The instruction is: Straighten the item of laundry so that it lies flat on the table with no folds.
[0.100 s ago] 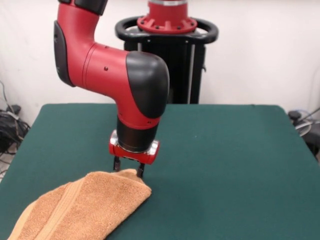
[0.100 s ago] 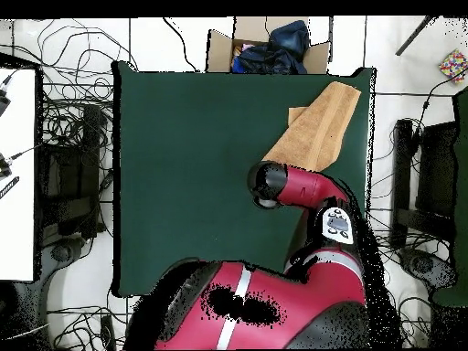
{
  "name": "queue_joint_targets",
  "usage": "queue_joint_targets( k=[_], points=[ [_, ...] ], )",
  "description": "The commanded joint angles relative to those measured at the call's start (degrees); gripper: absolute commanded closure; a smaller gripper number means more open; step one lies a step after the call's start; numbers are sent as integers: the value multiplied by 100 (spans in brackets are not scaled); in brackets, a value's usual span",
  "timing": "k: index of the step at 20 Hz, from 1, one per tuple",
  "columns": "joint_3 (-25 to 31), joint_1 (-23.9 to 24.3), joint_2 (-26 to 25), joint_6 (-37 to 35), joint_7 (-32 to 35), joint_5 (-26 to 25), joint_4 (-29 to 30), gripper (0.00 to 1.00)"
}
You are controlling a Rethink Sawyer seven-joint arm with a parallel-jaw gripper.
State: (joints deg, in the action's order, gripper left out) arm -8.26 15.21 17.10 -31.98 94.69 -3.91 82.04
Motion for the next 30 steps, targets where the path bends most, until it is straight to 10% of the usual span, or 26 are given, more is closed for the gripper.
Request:
queue_joint_targets(
  k=[1,17,18,30],
  points=[
    [634,166,-408,-278,50,-203,181,100],
    [452,74,-325,-412,46,-385,266,100],
    [430,33,-313,-449,80,-394,260,0],
    [531,-156,204,-573,571,-133,719,0]
  ],
)
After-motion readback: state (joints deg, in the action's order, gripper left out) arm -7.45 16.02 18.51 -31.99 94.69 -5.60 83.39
